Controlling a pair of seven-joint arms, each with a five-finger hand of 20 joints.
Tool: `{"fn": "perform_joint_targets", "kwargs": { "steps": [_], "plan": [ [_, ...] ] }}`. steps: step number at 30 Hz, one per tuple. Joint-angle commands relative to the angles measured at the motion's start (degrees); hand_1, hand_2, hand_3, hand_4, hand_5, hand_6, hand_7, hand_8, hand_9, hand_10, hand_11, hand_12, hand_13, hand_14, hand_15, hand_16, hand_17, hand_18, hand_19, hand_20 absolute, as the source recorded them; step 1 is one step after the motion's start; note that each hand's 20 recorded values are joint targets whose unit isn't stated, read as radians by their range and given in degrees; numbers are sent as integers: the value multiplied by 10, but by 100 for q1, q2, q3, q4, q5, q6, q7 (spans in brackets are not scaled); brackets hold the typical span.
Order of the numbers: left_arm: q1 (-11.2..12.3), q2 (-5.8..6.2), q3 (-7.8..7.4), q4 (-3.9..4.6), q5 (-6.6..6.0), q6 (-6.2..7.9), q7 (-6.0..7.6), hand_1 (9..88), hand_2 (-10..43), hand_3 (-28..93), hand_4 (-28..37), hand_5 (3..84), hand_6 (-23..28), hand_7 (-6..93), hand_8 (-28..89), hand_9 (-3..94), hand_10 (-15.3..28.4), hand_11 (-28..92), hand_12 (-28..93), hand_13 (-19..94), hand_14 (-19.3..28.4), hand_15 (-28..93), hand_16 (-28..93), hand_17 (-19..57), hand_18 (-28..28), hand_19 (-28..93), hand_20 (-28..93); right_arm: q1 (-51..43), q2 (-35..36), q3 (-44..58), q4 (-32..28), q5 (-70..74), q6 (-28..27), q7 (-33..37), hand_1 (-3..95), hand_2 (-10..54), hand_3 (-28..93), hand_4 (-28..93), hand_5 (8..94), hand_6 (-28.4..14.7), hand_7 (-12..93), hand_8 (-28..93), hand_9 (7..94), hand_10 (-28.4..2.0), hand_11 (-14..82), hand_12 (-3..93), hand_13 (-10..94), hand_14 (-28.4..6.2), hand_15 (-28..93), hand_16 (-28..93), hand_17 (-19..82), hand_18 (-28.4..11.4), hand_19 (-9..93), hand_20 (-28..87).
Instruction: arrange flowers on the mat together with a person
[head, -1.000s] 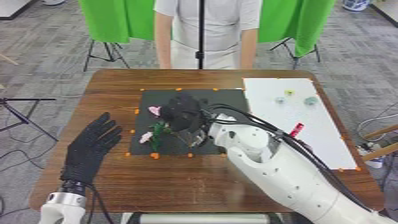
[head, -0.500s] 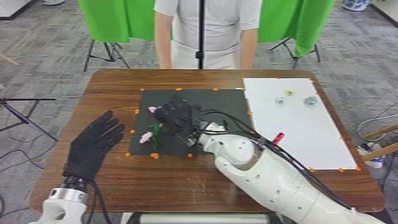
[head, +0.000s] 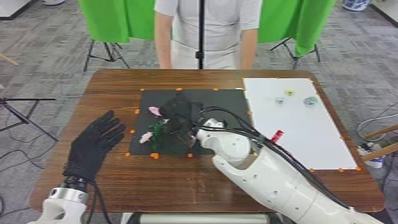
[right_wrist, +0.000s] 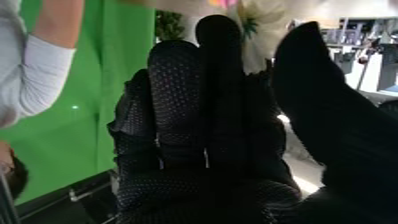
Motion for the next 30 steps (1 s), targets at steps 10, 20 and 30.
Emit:
{"fn": "perform_joint_targets", "kwargs": {
  "steps": [10, 20, 30],
  "plan": [
    [55, 14, 23, 42, -8, -44, -39, 258, 27, 721, -254, 341, 33, 197, -96, 283, 122, 212, 171, 243, 144, 275, 12, -86, 221, 446, 107, 67, 83, -34, -270, -114, -288, 266, 374, -95, 804, -283, 615, 15, 352, -58, 665, -95, 347, 277, 628, -81, 690, 228, 292, -182, 822, 449],
    [162, -83, -23, -19, -5, 28, 80, 258, 27, 720, -254, 341, 33, 197, -96, 283, 122, 211, 170, 243, 144, 275, 11, -87, 221, 445, 106, -421, 632, 950, -1721, 1082, -1030, 555, 353, -84, 833, -282, 601, 8, 339, -64, 642, -102, 354, 263, 610, -92, 687, 225, 280, -185, 816, 448],
    [233, -311, -147, -93, 84, -12, 72, 258, 27, 720, -254, 341, 33, 198, -96, 284, 122, 211, 171, 244, 143, 275, 12, -86, 221, 446, 107, -2789, 1789, 4562, -3396, 5490, -2644, 570, 273, 54, 862, -234, 493, -33, 269, -149, 481, -144, 292, 232, 443, -126, 547, 157, 183, -204, 662, 376]
  ]
}}
